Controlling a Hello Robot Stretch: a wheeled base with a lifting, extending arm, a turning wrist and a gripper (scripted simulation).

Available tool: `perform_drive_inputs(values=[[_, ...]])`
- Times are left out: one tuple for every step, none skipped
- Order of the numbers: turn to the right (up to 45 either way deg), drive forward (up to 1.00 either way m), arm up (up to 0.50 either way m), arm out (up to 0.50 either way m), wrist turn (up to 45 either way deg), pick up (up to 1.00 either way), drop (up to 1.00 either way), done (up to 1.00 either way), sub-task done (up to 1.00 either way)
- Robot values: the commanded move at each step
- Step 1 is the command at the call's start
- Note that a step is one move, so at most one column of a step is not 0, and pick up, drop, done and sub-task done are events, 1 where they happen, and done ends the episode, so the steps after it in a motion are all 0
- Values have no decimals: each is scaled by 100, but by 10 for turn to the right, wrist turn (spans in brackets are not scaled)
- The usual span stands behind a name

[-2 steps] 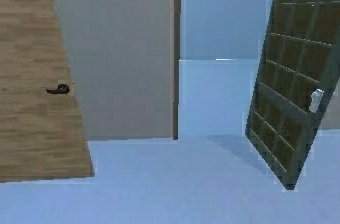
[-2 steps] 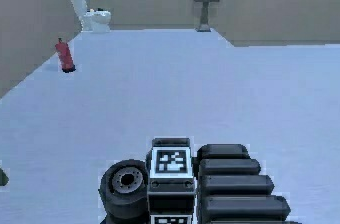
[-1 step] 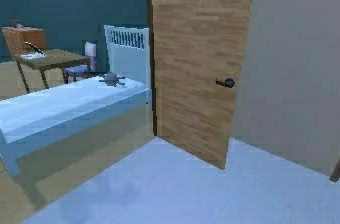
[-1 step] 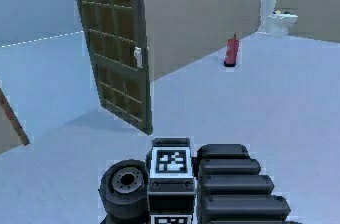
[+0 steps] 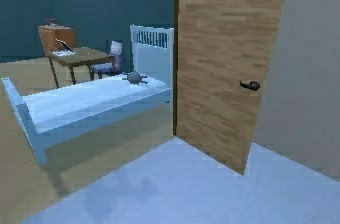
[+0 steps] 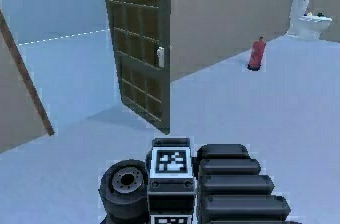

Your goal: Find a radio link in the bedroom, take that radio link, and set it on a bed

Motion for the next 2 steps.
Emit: perform_drive_inputs(values=[[0,45,0,0,0,0,0,0,0],[-390,0,0,0,0,0,0,0,0]])
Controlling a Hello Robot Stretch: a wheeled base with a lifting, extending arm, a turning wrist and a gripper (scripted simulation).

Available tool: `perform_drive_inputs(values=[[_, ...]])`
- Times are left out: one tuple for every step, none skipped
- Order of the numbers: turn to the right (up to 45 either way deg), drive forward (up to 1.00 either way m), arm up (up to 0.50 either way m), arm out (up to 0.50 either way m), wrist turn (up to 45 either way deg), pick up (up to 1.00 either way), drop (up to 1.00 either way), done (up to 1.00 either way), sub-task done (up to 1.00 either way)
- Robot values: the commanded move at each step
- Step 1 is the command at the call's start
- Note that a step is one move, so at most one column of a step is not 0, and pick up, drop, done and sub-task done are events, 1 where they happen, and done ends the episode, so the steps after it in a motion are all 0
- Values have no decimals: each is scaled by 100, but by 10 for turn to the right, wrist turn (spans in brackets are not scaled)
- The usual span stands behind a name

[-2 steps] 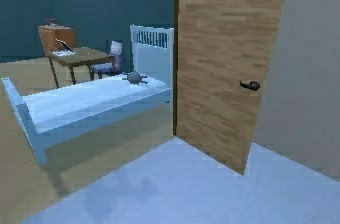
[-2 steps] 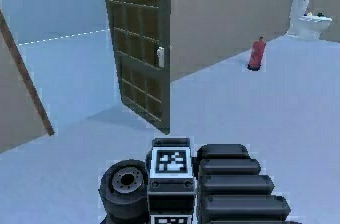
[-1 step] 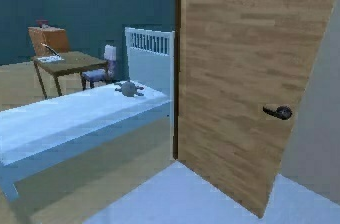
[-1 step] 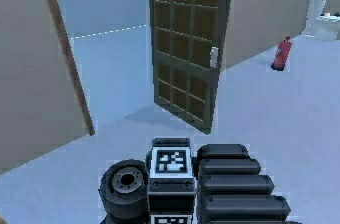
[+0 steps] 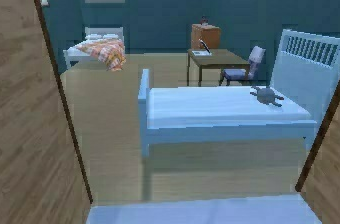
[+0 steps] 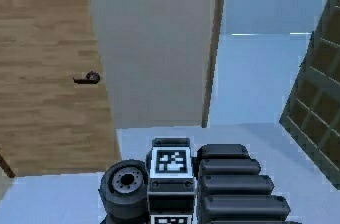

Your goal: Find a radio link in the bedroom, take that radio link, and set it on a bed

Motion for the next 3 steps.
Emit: perform_drive_inputs(values=[[0,45,0,0,0,0,0,0,0],[-30,0,0,0,0,0,0,0,0],[0,75,0,0,0,0,0,0,0]])
